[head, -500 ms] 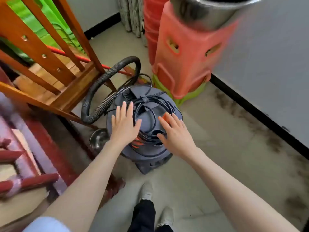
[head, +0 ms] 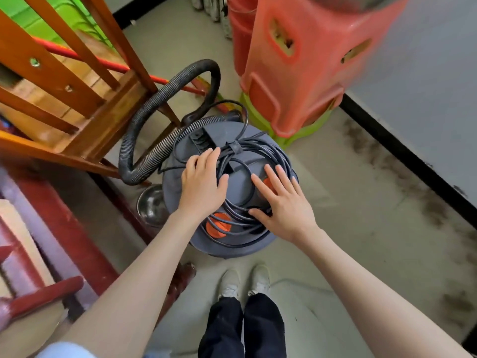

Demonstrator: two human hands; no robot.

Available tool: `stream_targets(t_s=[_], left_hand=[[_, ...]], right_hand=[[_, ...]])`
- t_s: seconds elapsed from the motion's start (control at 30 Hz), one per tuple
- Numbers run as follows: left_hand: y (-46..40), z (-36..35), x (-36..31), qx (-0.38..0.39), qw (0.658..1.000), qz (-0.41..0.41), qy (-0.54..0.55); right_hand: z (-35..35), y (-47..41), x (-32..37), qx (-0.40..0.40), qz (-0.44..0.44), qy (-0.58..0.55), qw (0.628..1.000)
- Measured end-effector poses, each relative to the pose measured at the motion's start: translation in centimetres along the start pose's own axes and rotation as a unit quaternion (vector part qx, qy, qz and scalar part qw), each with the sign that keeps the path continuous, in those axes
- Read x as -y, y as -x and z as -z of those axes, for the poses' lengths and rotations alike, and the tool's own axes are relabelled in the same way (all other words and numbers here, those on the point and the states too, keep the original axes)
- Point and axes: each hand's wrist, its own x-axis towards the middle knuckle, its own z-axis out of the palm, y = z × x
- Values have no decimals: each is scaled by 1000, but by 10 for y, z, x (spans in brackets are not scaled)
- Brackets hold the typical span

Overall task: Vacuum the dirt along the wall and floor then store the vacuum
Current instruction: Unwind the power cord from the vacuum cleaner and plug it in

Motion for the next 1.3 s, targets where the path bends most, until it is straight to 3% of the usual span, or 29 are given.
stream_targets(t_s=[0.07,0.17,0.23,0.33,0.4,0.47,0.63,0.8,0.97,1.13,1.3], left_hand=[[6,-1,-1,-1,1000,-8,12],[19,-8,-2,-8,998,-32,44],[27,-11,3,-11,995,-46,92],[37,-13,14,-17,982,-56,181],[43,-16,22,-18,977,-51,205],[46,-22,31,-12,980,-27,197],[48,-28,38,47,982,12,185],[47,-26,47,40,972,24,229],[43,-17,64,54,990,-10,133],[33,-17,55,7,995,-81,61],[-7,-15,42,133,974,-182,-35]], right_hand=[[6,-3,4,-60,-26,-42,997],[19,-20,11,-272,-27,-44,961],[27,-38,23,-318,-12,-59,946],[34,-66,44,-255,24,-75,964],[38,-80,56,-87,13,-32,996],[37,-91,59,46,6,45,998],[44,-112,66,154,-60,-26,986],[38,-112,75,129,-90,-7,988],[35,-99,68,116,-83,-10,990],[27,-75,59,98,-60,13,993],[16,-48,46,53,-51,32,997]])
